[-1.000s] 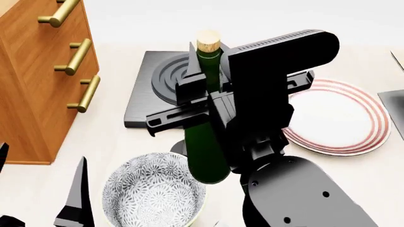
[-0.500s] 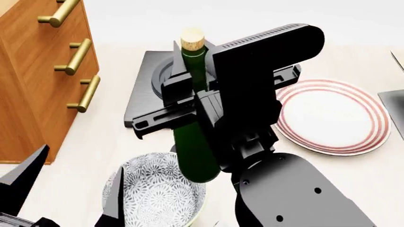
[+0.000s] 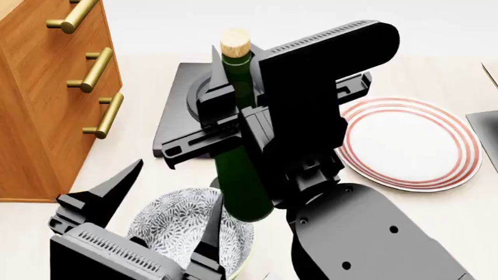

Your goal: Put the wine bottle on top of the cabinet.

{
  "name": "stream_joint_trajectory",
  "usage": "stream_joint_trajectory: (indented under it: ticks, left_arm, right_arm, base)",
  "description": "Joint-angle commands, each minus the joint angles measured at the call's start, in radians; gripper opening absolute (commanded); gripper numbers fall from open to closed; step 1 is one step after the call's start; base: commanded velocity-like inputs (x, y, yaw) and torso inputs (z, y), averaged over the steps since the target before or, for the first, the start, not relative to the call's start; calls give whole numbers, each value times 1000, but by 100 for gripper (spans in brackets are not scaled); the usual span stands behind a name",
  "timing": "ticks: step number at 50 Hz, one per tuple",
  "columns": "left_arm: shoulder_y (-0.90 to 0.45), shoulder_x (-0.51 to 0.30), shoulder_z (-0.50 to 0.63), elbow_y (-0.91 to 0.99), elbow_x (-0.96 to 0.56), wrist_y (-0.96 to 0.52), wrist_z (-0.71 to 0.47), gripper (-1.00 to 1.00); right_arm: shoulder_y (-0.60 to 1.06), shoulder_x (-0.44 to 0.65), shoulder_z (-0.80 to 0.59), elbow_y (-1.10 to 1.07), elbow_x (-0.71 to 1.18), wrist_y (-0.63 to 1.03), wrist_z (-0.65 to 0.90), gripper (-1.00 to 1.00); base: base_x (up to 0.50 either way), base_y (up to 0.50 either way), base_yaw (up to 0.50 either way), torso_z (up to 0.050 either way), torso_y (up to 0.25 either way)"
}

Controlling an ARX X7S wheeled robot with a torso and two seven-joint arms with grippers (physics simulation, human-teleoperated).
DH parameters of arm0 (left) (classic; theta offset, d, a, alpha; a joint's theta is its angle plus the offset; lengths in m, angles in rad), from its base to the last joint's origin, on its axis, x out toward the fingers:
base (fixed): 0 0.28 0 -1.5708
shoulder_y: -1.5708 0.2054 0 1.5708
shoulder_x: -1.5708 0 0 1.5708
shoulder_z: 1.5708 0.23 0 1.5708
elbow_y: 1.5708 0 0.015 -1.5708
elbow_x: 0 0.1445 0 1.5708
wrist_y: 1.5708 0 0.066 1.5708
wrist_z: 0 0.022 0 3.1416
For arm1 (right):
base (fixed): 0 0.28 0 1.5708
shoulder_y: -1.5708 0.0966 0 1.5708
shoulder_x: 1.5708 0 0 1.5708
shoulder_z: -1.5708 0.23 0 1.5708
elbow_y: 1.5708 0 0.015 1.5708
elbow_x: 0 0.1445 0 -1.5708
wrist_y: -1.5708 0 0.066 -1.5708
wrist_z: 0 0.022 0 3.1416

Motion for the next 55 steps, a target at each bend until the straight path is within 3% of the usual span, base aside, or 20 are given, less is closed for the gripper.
stream_joint_trajectory:
  ticks: [1, 19, 30, 55]
  left_arm:
    - [-57, 51, 47, -111, -4, 26, 30, 100]
    - [-76, 98, 106, -233, -4, 92, 54, 100]
    - [-84, 140, 66, -277, -114, 150, 89, 100]
    - [-167, 162, 57, -393, -179, 176, 85, 100]
  right_arm:
    - [27, -3, 0, -1, -16, 3, -4, -100]
    - [60, -5, -3, -8, 2, 21, 3, -100]
    - [59, 2, 2, -24, 13, 24, 11, -100]
    - [83, 0, 5, -53, 47, 42, 28, -100]
  base:
    - [0, 0, 0, 0, 0]
    - [0, 0, 0, 1, 1]
    - [0, 0, 0, 0, 1]
    - [0, 0, 0, 0, 0]
